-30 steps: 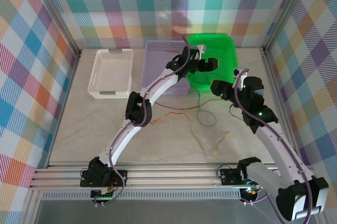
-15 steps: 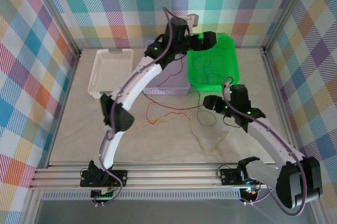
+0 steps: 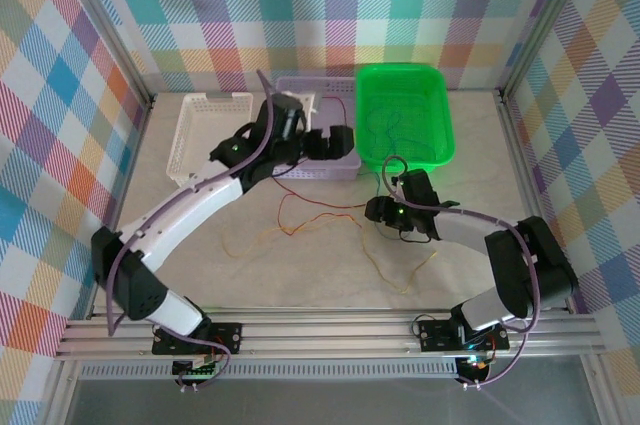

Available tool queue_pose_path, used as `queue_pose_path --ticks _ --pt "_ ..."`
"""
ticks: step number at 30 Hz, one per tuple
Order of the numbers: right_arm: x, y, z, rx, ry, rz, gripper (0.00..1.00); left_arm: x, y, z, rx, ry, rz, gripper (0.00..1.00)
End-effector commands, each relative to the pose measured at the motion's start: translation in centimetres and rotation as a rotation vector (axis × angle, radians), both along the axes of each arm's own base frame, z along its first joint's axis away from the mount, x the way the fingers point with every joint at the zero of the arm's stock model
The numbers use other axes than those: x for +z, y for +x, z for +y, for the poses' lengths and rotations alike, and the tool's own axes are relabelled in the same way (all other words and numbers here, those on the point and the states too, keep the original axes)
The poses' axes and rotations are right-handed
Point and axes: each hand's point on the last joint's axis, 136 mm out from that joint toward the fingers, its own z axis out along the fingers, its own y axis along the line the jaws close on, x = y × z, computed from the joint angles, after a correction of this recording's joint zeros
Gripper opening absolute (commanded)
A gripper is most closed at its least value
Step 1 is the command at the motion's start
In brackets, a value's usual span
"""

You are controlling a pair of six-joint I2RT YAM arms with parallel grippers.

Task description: Untangle the cables

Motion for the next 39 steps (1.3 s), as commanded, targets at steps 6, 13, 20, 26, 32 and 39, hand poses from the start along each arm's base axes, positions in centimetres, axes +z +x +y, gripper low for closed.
queue_pose_path --ticks 6,13,20,26,32,39 --pt "1.9 2.9 1.7 -0.010 0.048 -0.131 0.50 -6.1 -4.0 3.4 0.023 0.062 0.078 1.00" --pt "1.8 3.1 2.3 0.006 0.036 -0.134 0.25 -11.0 -5.9 3.6 0.036 0.045 0.193 1.00" --pt "6.8 2.9 0.6 -0.032 -0.022 -0.231 0.00 -15.1 -7.6 3.7 0.036 0.028 0.262 1.00" --pt "14.7 2.6 -0.9 -0.042 -0.056 -0.373 0.00 -18.9 -8.4 3.8 0.034 0.039 0.317 1.00" --pt "22.8 2.0 -0.9 -0.009 -0.033 -0.479 0.00 -20.2 -8.7 4.0 0.039 0.053 0.329 1.00" --pt "32.1 1.5 1.1 0.095 0.058 -0.580 0.00 -15.0 -9.1 4.6 0.031 -0.031 0.226 1.00"
